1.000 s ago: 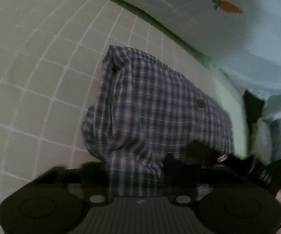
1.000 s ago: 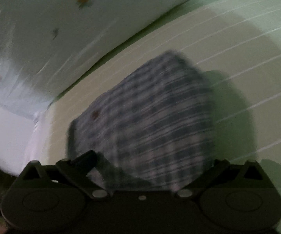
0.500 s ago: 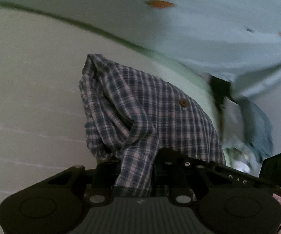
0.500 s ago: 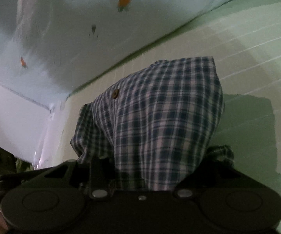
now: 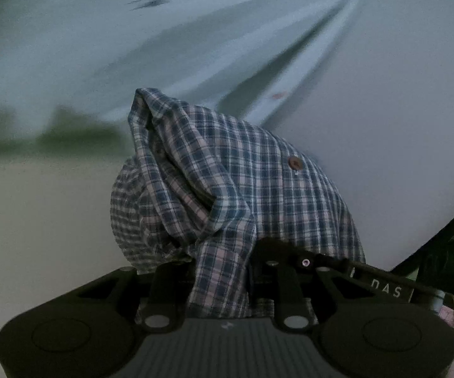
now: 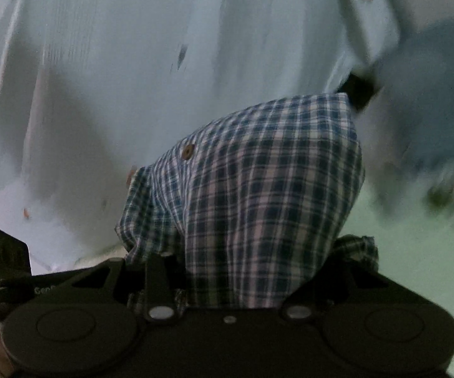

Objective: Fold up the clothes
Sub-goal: 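Lift the folded shirt with both grippers and carry it toward the clothes stack, then lower the folded shirt onto the clothes stack and open both grippers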

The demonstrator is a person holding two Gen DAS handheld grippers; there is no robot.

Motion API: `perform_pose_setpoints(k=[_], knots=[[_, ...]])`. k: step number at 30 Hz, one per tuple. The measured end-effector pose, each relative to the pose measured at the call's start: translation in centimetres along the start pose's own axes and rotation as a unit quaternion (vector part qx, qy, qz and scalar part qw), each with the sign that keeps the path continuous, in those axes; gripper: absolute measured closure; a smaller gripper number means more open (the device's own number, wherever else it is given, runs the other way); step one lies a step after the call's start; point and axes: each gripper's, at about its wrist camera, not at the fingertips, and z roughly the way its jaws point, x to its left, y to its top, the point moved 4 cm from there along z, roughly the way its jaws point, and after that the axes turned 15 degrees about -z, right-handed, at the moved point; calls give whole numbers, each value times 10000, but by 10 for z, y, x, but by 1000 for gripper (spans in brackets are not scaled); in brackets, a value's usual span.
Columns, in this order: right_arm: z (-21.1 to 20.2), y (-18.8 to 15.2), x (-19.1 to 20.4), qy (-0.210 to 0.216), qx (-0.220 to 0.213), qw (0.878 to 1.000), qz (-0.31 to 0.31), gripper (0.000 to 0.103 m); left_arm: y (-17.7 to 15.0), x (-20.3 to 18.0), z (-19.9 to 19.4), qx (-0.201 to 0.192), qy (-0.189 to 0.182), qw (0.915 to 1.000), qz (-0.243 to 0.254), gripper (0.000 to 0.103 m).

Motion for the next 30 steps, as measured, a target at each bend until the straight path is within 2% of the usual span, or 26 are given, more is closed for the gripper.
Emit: perform_pose_setpoints(k=[5,7,8,9,10,11,13,16,17,21,24,26,30], knots=[[-59,85,-90,-386,-788,9947,-542,59,34,-107,72,-417,-738,9956,411,74],[-84,118,-125,-538,-1113,9898,-706,55,45,-136,105,-535,-683,9951,478,66],[-90,130,-143,-588,-1218,9884,-698,54,50,-148,123,-583,-601,9953,494,57],[-92,140,-160,-714,-1267,9871,-675,48,54,-157,142,-601,-448,9960,482,50],[-93,150,-178,-842,-1313,9856,-652,40,55,-159,164,-563,-166,9974,418,30],[-86,152,-196,-1075,-1212,9846,-659,34,55,-157,183,-489,127,9981,353,19],[-70,154,-232,-1546,-997,9806,-674,4,50,-140,216,-207,750,9967,221,18],[-32,127,-288,-2197,-22,9746,-422,7,38,-117,243,92,1338,9908,176,18],[-23,115,-302,-2410,316,9696,-296,7,32,-111,244,122,1391,9900,174,17],[-44,93,-309,-2145,-305,9762,-54,1,22,-90,230,11,1446,9894,-136,9],[-56,93,-305,-2176,-408,9751,-95,1,22,-90,219,-167,1436,9894,-145,5],[-61,93,-292,-2467,-483,9673,-335,1,19,-95,204,-299,1434,9892,8,0],[-75,93,-260,-3153,-573,9441,-776,1,1,-102,166,-618,1494,9861,396,0]])
